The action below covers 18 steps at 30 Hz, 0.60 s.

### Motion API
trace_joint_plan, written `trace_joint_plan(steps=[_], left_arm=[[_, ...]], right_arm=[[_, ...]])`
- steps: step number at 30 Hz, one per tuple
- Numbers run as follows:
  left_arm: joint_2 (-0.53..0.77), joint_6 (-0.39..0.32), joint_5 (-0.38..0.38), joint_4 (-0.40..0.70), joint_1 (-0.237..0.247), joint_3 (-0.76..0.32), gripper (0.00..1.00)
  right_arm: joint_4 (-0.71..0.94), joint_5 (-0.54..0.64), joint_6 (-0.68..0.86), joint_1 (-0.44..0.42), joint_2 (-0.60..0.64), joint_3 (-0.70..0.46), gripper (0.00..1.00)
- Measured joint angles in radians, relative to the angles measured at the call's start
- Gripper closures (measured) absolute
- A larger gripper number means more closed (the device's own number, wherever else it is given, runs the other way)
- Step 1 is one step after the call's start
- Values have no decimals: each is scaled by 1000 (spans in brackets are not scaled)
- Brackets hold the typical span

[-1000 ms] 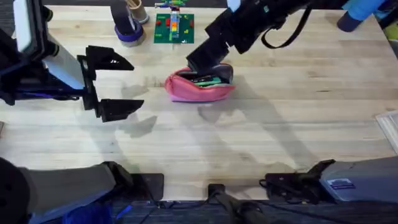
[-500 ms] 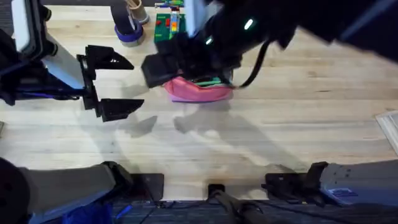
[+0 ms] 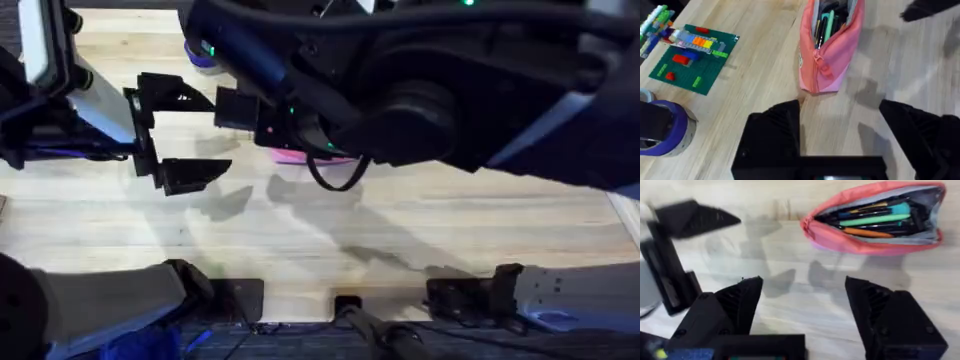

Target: Unzip the bag, pick up the pens from the table one at a time and place them inside, then zip the bag closed.

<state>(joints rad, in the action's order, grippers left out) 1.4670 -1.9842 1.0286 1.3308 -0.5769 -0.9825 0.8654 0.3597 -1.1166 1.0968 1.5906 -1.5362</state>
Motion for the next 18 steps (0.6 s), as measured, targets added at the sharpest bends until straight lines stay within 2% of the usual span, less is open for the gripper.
trace_joint_plan(steps=[18], left_arm=[[0, 0, 0, 0, 0, 0, 8]], right_arm=[[-21, 2, -52, 0, 14, 15, 5]])
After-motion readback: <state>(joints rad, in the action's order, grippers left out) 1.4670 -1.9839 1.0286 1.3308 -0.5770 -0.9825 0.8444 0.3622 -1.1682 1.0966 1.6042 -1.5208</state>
